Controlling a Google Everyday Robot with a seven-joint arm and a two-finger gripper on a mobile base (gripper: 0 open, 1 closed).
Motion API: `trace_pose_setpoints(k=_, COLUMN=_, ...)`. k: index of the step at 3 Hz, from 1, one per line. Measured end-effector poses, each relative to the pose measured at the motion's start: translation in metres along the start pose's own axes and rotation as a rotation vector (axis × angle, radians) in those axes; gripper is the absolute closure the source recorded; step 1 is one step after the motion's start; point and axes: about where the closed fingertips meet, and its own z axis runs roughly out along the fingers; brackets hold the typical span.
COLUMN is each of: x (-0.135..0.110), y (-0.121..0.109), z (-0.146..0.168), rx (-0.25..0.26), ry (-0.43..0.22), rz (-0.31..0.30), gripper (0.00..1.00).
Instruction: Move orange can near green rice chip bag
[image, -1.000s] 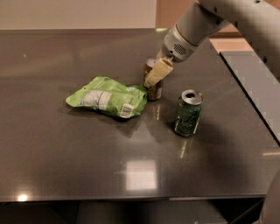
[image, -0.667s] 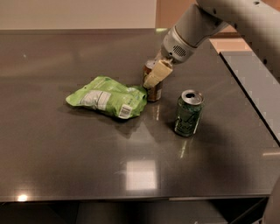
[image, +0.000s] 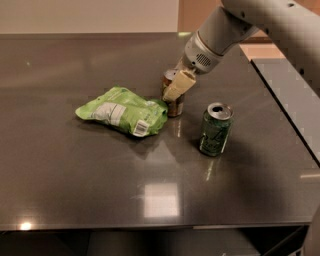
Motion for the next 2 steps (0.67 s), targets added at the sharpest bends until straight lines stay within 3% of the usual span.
trace_pose_setpoints(k=1, x=-0.0006, y=0.0003, z=0.0022, rx=-0.003, ry=0.0, rz=-0.001, gripper=0.12)
trace_pose_setpoints(k=2, x=-0.0011, y=0.0006, z=0.0041, rx=-0.006, ry=0.001, rz=-0.002, gripper=0.0)
